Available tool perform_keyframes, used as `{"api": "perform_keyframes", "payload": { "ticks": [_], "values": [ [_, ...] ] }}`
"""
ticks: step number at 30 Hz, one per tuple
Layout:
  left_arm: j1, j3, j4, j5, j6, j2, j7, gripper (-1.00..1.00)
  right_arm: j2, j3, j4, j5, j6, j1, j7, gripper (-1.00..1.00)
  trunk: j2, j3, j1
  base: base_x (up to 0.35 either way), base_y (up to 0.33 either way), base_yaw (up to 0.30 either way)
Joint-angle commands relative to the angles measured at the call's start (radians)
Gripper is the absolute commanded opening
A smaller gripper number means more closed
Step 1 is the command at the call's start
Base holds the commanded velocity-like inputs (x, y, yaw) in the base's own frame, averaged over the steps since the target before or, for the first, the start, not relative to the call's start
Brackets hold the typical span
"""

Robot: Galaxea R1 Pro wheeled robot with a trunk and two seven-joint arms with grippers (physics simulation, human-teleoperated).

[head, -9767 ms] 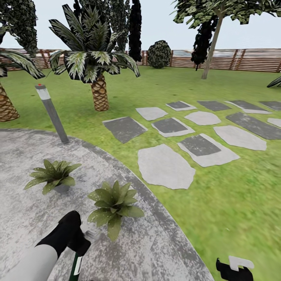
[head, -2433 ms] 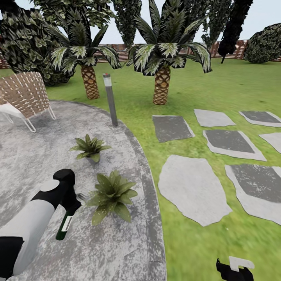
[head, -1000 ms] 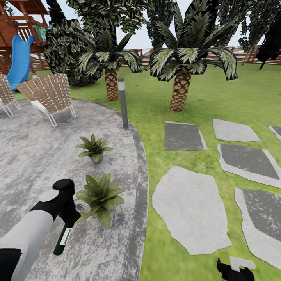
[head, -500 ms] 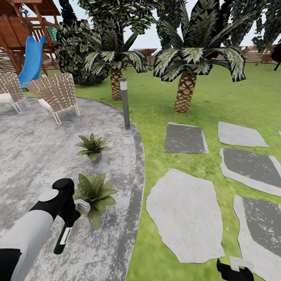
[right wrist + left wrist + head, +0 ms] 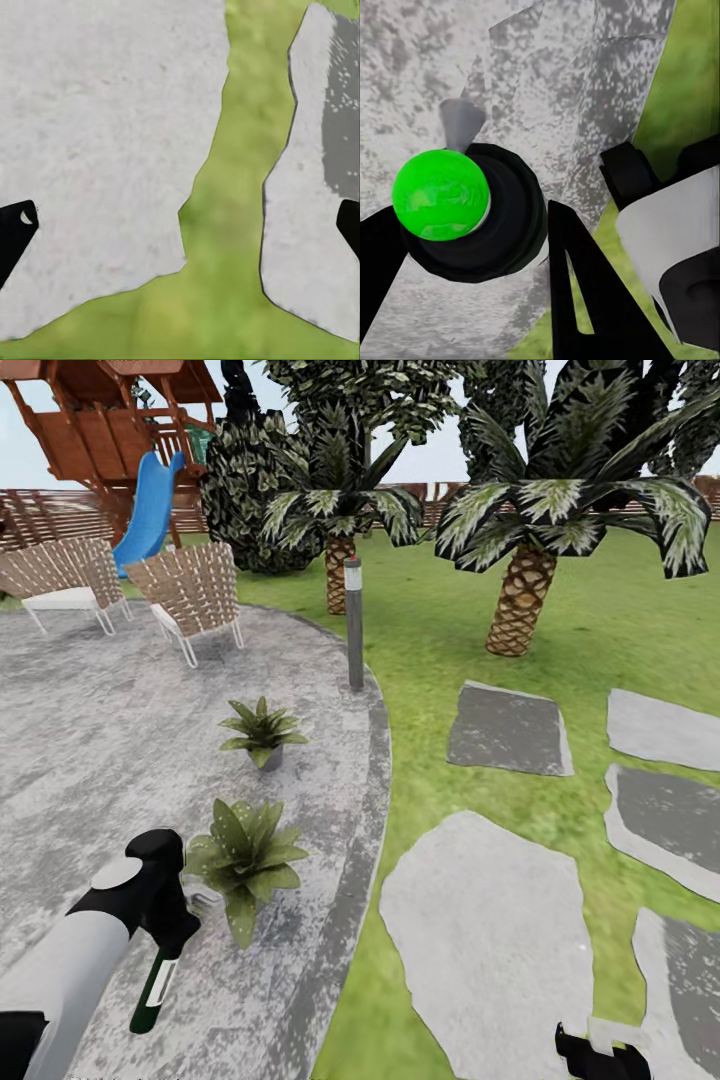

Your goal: Pick up the pesticide atomizer in the garden and spray insectifuge to fully cover both potted plants in the garden.

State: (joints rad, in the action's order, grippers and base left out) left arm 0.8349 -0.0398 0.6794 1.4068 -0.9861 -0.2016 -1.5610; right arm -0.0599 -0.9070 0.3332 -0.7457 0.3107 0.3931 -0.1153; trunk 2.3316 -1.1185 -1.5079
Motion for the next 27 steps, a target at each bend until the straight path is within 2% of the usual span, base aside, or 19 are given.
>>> {"api": "perform_keyframes", "payload": {
  "ticks": [1, 6, 7, 9, 10, 12, 15, 22, 27],
  "values": [
    [-0.003, -0.001, 0.001, 0.008, -0.011, 0.000, -0.010, -1.00, 0.000, -0.007, -0.002, -0.011, 0.005, 0.001, -0.003, 1.00, 0.000, -0.001, 0.000, 0.082, -0.044, 0.277],
    [-0.055, 0.018, 0.012, 0.007, -0.009, 0.008, -0.010, -1.00, 0.000, -0.007, -0.002, -0.011, 0.005, 0.001, -0.003, 1.00, 0.000, -0.001, 0.000, 0.019, -0.010, 0.256],
    [-0.058, 0.032, 0.013, 0.006, -0.009, 0.008, -0.010, -1.00, 0.000, -0.007, -0.002, -0.011, 0.005, 0.001, -0.003, 1.00, 0.000, -0.001, 0.000, 0.003, -0.002, 0.116],
    [-0.061, 0.083, 0.013, 0.005, -0.009, 0.009, -0.003, -1.00, 0.000, -0.007, -0.002, -0.011, 0.005, 0.001, -0.003, 1.00, 0.000, -0.001, 0.000, 0.002, -0.001, 0.061],
    [-0.062, 0.117, 0.013, 0.004, -0.009, 0.010, 0.012, -1.00, 0.000, -0.007, -0.002, -0.011, 0.005, 0.001, -0.003, 1.00, 0.000, -0.001, 0.000, 0.001, 0.000, 0.024],
    [-0.063, 0.151, 0.013, 0.003, -0.009, 0.013, 0.047, -1.00, 0.000, -0.007, -0.002, -0.011, 0.005, 0.001, -0.003, 1.00, 0.000, -0.001, 0.000, 0.000, 0.000, 0.029],
    [-0.063, 0.163, 0.012, 0.003, -0.009, 0.033, 0.068, -1.00, 0.000, -0.007, -0.002, -0.011, 0.005, 0.001, -0.003, 1.00, 0.000, -0.001, 0.000, 0.000, 0.000, 0.184],
    [-0.065, 0.163, 0.006, 0.004, -0.009, 0.081, 0.099, -1.00, 0.000, -0.007, -0.002, -0.011, 0.004, 0.001, -0.002, 1.00, 0.000, -0.001, 0.000, 0.078, -0.052, 0.201],
    [-0.065, 0.164, 0.010, 0.003, -0.009, 0.087, 0.105, -1.00, -0.001, -0.007, -0.002, -0.012, 0.004, 0.001, -0.001, 1.00, 0.000, -0.001, 0.000, 0.219, -0.178, 0.013]
  ]
}}
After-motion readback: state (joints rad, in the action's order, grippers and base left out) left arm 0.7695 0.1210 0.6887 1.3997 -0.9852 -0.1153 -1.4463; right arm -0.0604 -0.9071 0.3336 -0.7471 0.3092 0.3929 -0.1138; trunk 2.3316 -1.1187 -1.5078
